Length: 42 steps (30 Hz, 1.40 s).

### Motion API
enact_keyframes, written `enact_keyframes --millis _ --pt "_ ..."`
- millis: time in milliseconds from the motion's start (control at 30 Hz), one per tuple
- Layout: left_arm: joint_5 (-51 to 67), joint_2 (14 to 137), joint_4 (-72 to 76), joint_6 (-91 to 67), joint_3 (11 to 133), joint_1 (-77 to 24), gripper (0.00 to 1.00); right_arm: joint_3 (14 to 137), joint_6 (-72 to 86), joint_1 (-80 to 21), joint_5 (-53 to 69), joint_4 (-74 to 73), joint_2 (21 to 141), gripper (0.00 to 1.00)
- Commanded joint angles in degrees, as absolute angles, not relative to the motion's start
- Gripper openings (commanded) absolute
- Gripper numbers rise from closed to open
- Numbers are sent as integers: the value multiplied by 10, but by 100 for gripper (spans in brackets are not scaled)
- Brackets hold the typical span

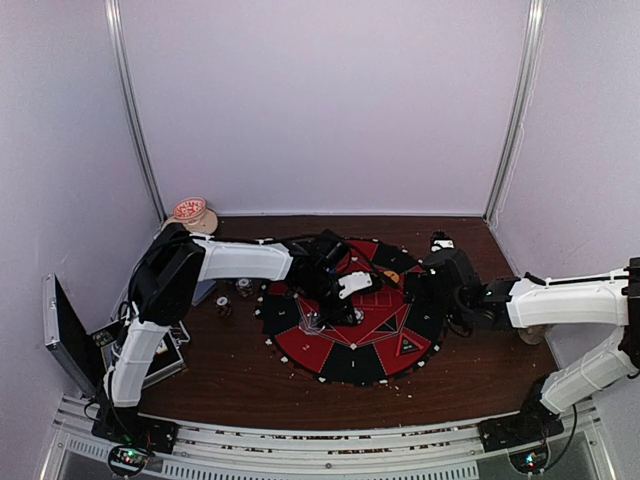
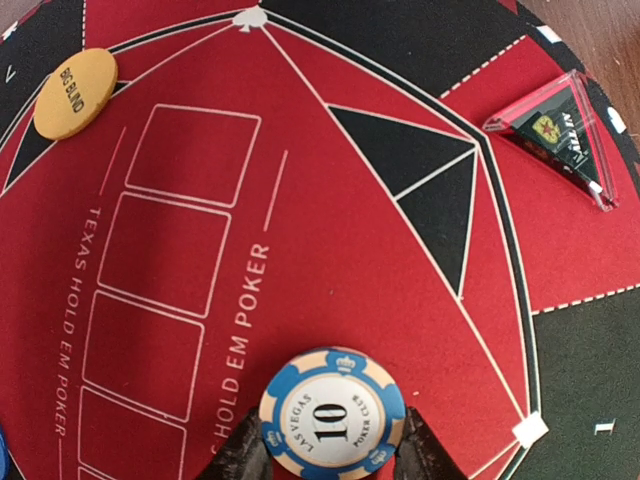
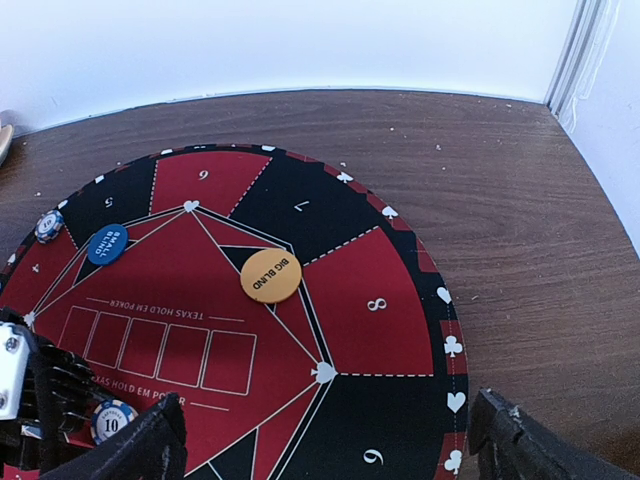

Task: Distribute texas hold em gaming equipment
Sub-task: Place the poker chips pile on the poker table mat.

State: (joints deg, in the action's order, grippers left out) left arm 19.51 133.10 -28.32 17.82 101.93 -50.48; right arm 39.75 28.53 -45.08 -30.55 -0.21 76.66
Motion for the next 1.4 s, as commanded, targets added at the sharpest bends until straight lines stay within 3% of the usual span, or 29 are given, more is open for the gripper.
enact_keyframes --millis 0,133,333,433,800,1100,1367 --pt "192 1345 -275 172 1030 -508 32 388 290 -448 -317 2 749 100" --pt "194 1346 -276 174 1028 -508 43 387 288 -448 -315 4 745 100" --pt "193 1328 -287 181 1027 -508 85 389 284 -449 -309 4 752 100" --pt "190 1296 -289 184 1022 -507 98 392 282 -449 -307 3 757 100" --pt "173 1103 -301 186 960 -438 98 486 251 -450 -235 -49 843 100" --pt "218 935 -220 172 734 -251 98 678 213 -492 -181 -147 1025 100" --pt "212 840 -151 197 571 -207 98 696 203 -499 -107 -117 1096 95"
